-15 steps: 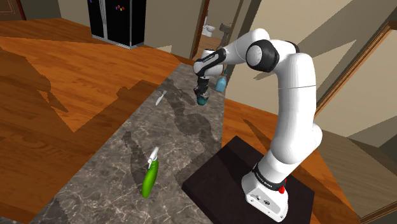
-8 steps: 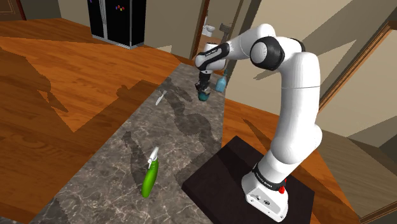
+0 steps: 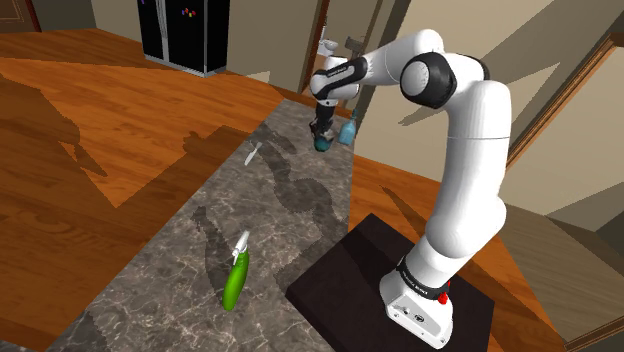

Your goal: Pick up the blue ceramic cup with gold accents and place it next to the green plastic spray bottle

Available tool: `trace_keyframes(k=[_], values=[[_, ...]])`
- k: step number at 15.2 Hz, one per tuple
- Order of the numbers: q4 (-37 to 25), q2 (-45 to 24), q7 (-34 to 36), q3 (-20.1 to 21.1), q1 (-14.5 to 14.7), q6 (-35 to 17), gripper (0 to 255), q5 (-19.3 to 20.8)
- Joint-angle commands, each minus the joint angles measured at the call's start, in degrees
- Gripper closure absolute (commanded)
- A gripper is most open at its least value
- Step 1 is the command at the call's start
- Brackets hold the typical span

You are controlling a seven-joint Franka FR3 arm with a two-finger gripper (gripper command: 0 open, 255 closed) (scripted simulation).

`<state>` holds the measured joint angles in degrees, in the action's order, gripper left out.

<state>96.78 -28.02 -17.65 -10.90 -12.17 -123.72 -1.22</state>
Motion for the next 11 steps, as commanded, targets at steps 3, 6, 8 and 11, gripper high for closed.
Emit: trace_keyframes(k=[3, 6, 8, 11], values=[[-1.12, 1.42, 0.21, -0.11, 0.23, 2.52, 255, 0.26], [-2.05, 2.39, 0.21, -0.2, 0.3, 4.41, 255, 0.43], [-2.74, 2.99, 0.21, -0.26, 0.33, 5.69, 255, 0.53], [-3.88, 3.81, 0.2, -0.34, 0.37, 7.65, 255, 0.67]])
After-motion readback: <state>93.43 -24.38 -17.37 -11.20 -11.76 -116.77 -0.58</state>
